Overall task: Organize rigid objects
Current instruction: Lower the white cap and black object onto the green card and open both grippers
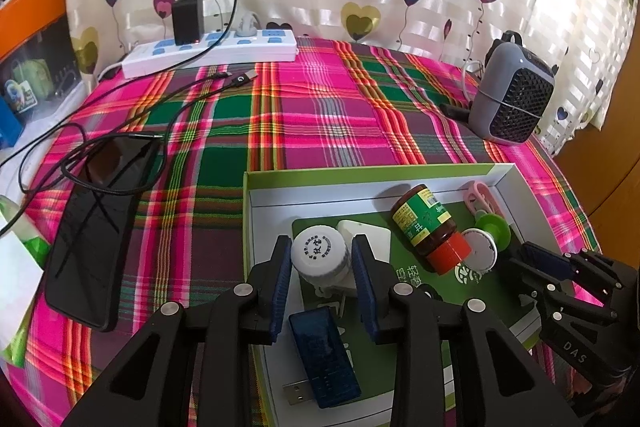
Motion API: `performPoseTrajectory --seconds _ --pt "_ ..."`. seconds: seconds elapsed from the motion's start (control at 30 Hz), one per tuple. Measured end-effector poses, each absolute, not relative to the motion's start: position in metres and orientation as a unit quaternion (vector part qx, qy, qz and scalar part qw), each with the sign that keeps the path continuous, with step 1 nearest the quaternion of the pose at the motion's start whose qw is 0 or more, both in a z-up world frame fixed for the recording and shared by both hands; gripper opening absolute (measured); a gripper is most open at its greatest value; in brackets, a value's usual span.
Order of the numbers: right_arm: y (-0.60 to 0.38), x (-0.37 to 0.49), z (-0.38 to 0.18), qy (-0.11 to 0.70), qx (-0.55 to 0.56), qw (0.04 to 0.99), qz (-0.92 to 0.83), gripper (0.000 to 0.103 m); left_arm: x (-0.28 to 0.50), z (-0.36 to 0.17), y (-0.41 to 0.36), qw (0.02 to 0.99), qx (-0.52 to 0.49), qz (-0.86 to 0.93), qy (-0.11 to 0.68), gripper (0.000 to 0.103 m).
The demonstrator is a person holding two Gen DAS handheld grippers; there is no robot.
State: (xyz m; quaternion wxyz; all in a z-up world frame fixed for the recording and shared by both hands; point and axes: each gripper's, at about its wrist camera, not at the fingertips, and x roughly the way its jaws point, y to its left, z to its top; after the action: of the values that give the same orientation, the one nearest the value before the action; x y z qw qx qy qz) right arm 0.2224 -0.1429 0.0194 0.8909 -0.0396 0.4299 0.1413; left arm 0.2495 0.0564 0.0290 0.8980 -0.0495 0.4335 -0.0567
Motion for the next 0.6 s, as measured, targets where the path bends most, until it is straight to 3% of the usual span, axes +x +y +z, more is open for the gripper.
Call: performPoseTrajectory --seconds 0.6 --pt "-0.1438 0.2218 0.02 0.428 -0.039 0.892 0.14 0.029 0.2485 0.0289 0.0551 0.898 -0.049 -0.058 0.433 0.034"
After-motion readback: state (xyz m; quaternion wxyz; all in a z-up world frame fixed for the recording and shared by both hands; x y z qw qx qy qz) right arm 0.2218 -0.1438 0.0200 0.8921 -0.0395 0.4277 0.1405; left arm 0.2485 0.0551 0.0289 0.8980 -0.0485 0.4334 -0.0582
